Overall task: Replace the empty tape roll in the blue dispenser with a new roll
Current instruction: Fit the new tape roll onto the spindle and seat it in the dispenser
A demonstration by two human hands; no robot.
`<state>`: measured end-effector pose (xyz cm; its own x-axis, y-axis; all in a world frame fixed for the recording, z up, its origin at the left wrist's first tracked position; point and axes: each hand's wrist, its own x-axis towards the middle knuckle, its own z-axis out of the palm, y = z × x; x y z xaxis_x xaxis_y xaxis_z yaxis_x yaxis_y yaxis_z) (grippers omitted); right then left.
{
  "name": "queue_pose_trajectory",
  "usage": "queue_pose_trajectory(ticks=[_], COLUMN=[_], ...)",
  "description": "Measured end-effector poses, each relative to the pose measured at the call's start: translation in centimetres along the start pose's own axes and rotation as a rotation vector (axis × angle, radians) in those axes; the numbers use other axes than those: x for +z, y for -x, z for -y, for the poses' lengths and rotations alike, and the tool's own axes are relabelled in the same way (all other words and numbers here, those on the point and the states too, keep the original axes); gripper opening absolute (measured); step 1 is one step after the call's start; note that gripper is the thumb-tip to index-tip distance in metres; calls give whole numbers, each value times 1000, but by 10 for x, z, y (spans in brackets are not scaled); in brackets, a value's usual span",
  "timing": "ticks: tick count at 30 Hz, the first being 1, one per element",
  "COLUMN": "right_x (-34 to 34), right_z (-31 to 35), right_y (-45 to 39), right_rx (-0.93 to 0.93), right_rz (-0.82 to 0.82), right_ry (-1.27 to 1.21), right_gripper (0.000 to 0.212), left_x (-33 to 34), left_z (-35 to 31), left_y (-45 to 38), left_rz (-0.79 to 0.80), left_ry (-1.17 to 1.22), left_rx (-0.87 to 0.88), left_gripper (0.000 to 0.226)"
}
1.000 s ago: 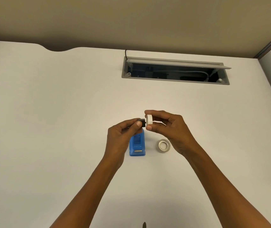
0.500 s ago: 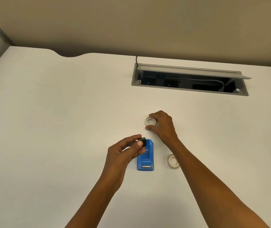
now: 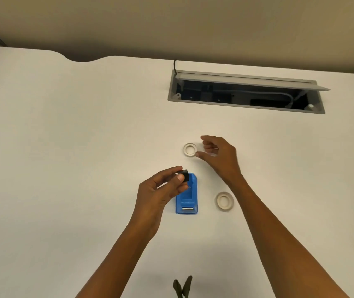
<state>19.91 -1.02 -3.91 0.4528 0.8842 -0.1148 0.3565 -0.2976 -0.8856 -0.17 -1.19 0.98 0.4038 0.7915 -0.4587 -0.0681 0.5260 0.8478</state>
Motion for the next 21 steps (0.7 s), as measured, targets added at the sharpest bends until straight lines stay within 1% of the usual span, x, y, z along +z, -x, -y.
queue_pose_trajectory(ticks=[1,3,6,9,11,15,17,19,21], right_x=[-10,-26,-38,-38,-34,-22,-16,-12,-9], right_z=[-4,-14,-28,-38,-40,-36,-32,-30,-28], right_y=[10,36,79,108,117,122,121,121,121], right_rx=[28,80,154,195,212,246,233,216,216], right_rz=[-40,-65,-45,-95,-136,-125,-132,-134,-153], right_ry=[-20,2,59,105,169,285,345,451,539], right_gripper=[45,38,36,35,38,56,61,62,58], left_x=[1,2,7,11,13,16,16,15,13], left_z=[0,2,3,4,5,4,4,3,1], left_y=[1,3,8,14,19,26,29,32,34], left_rz=[6,14,28,44,58,72,83,98,111], left_ry=[8,23,29,23,16,7,-3,-10,-19], left_rx=[3,-3,-10,-5,-3,0,8,10,13], left_gripper=[32,32,30,29,28,26,24,22,21])
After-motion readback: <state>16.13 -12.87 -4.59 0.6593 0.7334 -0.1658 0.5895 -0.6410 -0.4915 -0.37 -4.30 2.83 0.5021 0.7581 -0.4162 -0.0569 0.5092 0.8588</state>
